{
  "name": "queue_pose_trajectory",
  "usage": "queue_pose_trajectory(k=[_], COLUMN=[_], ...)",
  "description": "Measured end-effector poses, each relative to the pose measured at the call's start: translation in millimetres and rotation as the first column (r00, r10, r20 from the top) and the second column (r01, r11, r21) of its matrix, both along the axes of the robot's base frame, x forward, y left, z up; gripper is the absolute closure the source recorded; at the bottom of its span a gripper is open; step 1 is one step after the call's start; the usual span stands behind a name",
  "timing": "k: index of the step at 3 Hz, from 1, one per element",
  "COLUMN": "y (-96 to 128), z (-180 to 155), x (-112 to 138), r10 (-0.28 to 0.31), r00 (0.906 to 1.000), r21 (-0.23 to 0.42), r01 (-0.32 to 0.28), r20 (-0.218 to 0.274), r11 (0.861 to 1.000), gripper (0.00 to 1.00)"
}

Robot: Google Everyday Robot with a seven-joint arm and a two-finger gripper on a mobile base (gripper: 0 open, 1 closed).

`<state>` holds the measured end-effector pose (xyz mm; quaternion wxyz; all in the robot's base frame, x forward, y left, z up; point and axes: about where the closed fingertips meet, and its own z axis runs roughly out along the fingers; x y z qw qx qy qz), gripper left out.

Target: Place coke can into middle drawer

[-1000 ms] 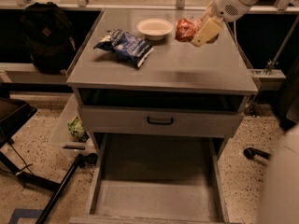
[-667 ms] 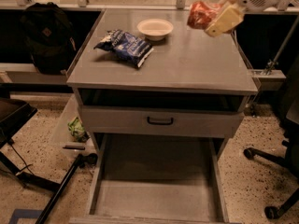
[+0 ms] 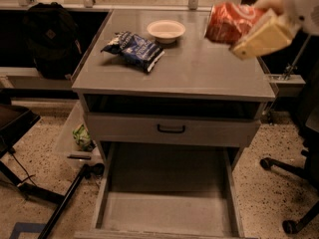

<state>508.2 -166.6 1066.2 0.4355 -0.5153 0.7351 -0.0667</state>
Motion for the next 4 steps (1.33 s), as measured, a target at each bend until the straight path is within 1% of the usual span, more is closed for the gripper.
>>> queue_pose_trajectory(k=[1,2,3,4], y=[8,5,-6,-4], z=[-43,-55,-51,-62], x=[-43,-48,-64,-73], r10=[-0.004,-0.005,-0.006,-0.007], r00=[0.9969,0.9956,0.9977,0.9959], r21=[-0.032,-0.049,-0.034,-0.029], r01=[0.001,0.001,0.004,0.004], r20=[-0.079,-0.094,-0.067,-0.090], r11=[0.999,0.999,0.999,1.000], gripper=[1.00,1.00,1.00,1.00])
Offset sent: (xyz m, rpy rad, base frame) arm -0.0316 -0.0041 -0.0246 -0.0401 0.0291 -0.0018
